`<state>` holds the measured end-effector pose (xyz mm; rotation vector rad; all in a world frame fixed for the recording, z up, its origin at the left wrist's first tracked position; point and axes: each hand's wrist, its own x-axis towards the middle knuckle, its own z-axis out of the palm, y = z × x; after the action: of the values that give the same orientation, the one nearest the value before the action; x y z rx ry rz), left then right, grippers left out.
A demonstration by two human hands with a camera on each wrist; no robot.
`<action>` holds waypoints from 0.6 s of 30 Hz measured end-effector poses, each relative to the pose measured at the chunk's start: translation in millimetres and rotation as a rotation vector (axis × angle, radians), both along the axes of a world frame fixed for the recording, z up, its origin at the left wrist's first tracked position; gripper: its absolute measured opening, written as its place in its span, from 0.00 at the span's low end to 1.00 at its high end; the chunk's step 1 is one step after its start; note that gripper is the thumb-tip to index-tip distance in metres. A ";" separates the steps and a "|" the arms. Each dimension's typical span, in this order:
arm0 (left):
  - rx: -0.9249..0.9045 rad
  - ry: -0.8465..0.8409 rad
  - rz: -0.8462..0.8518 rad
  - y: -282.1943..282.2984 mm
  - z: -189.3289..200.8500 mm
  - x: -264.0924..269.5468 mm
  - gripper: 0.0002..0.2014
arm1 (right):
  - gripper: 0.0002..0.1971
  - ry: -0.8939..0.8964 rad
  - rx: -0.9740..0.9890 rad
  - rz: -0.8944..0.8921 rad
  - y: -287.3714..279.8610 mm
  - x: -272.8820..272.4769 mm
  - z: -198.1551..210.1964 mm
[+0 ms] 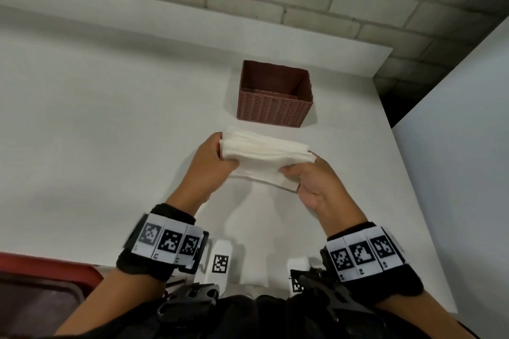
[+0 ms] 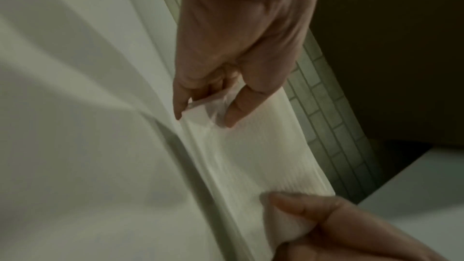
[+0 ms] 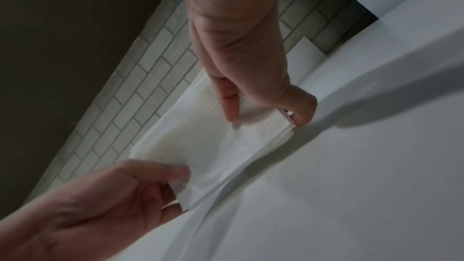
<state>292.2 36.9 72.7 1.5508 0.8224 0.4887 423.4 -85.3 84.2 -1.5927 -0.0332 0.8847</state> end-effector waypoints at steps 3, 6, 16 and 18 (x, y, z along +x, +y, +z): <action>0.056 -0.025 -0.066 -5.0 -13.5 1.7 0.20 | 0.23 -0.071 0.062 0.045 -8.2 -5.4 -2.8; 0.087 -0.049 -0.105 -6.9 -17.3 5.0 0.18 | 0.26 -0.117 0.101 0.087 -12.1 -11.4 -7.8; -0.064 -0.114 -0.088 -8.9 -20.4 -3.3 0.48 | 0.31 -0.165 0.135 0.137 -15.4 -11.3 -16.7; -0.064 -0.140 -0.058 -6.3 -20.2 -3.7 0.48 | 0.30 -0.171 0.147 0.153 -15.1 -11.3 -16.8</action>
<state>288.5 30.6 52.6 1.4599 0.6781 0.5175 412.1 -100.4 67.4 -1.5387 -0.3376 0.8412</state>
